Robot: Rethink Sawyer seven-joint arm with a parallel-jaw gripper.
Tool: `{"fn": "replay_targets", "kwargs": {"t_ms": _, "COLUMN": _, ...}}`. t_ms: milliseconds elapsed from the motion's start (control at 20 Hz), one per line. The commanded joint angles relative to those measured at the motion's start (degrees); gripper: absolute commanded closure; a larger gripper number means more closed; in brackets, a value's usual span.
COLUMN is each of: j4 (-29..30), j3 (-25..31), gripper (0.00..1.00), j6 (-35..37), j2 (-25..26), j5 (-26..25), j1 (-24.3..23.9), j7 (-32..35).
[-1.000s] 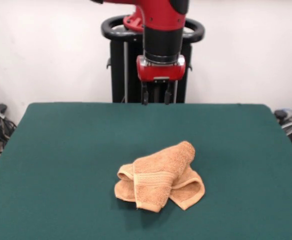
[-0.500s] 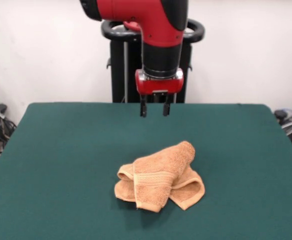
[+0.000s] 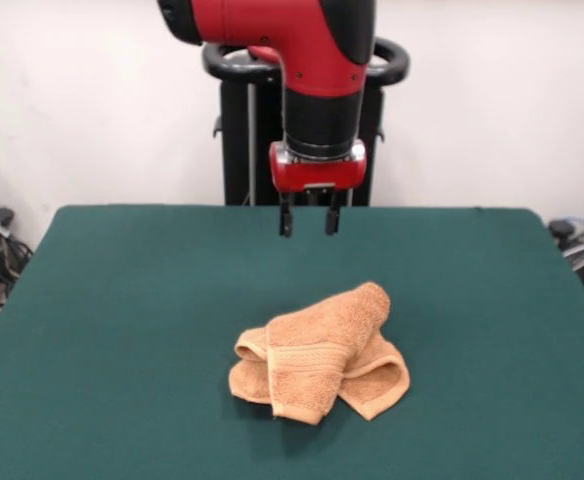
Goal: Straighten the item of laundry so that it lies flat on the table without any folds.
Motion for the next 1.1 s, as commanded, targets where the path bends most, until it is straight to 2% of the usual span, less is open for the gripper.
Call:
{"fn": "replay_targets", "kwargs": {"t_ms": 50, "j4": -2.71, "j3": 5.74, "gripper": 0.00, "j6": 2.42, "j2": 0.60, "j5": -1.36, "j1": -0.08, "j7": 0.14}}
{"fn": "replay_targets", "kwargs": {"t_ms": 350, "j4": -3.98, "j3": 5.71, "gripper": 0.00, "j6": 2.66, "j2": 1.65, "j5": -1.15, "j1": 0.77, "j7": 0.57}}
{"fn": "replay_targets", "kwargs": {"t_ms": 700, "j4": -11.85, "j3": 5.28, "gripper": 0.00, "j6": 5.73, "j2": 6.92, "j5": -1.53, "j1": 1.61, "j7": -1.17}}
{"fn": "replay_targets", "kwargs": {"t_ms": 1100, "j4": -18.30, "j3": 4.93, "gripper": 0.00, "j6": 9.76, "j2": 9.48, "j5": -0.46, "j1": 3.08, "j7": -0.92}}
